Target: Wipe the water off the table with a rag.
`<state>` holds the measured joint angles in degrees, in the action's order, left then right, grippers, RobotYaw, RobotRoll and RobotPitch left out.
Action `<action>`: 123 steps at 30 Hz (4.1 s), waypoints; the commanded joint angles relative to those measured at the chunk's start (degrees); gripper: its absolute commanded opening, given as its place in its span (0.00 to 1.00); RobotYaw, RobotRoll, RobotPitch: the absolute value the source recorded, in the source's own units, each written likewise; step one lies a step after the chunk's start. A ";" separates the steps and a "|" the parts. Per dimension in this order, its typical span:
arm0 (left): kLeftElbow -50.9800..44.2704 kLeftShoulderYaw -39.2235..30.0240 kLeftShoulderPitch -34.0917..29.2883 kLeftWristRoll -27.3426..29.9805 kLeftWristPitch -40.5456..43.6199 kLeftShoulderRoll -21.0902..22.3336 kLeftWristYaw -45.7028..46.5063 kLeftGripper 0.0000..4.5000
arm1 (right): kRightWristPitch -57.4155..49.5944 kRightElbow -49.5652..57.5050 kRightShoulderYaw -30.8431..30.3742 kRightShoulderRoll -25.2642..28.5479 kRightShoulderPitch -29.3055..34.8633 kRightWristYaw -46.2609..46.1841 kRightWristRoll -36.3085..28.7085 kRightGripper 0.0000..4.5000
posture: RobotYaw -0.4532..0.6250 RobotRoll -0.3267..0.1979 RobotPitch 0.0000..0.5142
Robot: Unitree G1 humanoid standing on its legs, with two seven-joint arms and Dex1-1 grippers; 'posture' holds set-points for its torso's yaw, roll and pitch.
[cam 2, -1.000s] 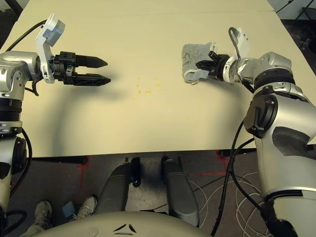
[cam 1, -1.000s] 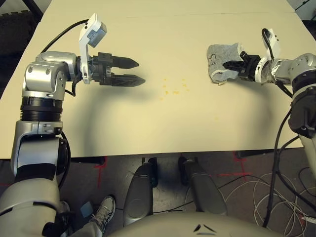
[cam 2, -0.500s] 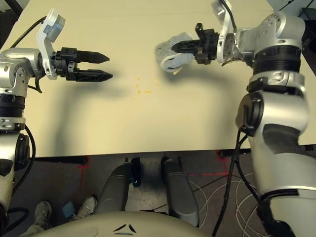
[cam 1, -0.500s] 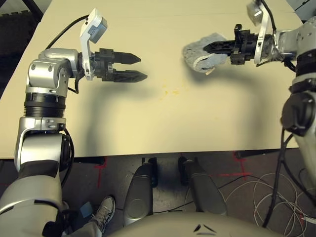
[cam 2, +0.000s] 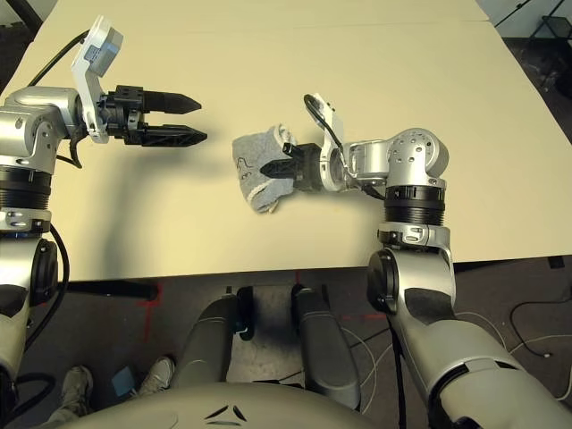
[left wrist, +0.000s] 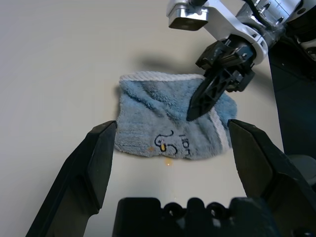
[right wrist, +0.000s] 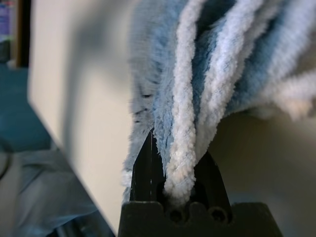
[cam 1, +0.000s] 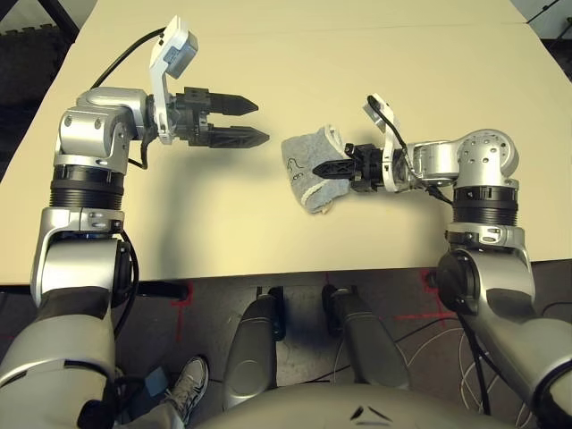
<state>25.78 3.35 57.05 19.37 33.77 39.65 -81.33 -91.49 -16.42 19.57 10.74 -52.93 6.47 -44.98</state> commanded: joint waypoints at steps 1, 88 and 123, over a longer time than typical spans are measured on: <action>0.40 0.80 0.05 -0.29 -0.20 0.40 -0.93 1.00 | -1.01 1.29 1.32 3.10 -1.32 -3.25 5.01 0.01 | 0.37 0.62 0.49; 9.79 0.69 4.17 -3.23 -6.42 -0.42 -1.92 1.00 | -1.01 10.90 -15.23 31.54 7.24 -0.54 -30.27 0.01 | 0.36 0.62 0.52; 30.07 -14.20 6.34 -8.51 -34.78 -10.29 48.62 1.00 | 19.57 -13.06 -8.79 27.85 2.84 -2.08 5.17 0.01 | 0.37 0.62 0.53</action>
<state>54.20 -10.43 65.58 12.04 0.55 30.03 -35.46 -70.29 -29.19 10.55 39.37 -52.12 4.05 -41.42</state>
